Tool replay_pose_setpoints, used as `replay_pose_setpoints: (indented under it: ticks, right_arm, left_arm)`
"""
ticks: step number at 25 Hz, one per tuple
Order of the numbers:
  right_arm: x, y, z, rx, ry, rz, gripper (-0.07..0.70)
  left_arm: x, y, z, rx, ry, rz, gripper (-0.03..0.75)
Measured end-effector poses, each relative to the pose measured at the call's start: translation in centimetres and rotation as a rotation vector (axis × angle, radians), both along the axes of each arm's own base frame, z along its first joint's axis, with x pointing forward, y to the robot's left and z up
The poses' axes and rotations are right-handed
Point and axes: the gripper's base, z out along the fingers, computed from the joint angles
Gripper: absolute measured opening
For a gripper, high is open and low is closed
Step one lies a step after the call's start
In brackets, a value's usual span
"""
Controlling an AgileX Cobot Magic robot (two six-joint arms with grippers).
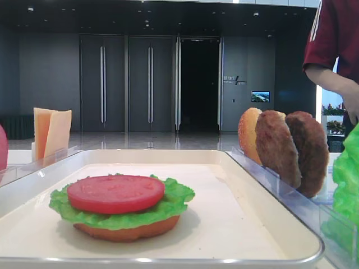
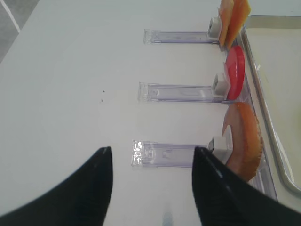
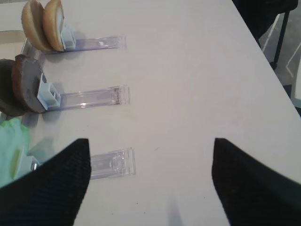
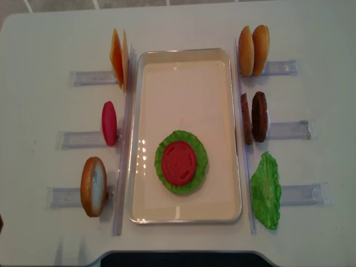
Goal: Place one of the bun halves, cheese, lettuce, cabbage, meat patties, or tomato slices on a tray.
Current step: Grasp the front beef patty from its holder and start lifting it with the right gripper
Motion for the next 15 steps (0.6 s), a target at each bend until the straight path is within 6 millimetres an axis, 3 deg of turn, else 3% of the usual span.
replay_pose_setpoints:
  ticks: [15]
  right_arm:
    - [0.00, 0.00, 0.00, 0.000, 0.000, 0.000, 0.538]
  left_arm:
    - [0.00, 0.00, 0.00, 0.000, 0.000, 0.000, 0.409]
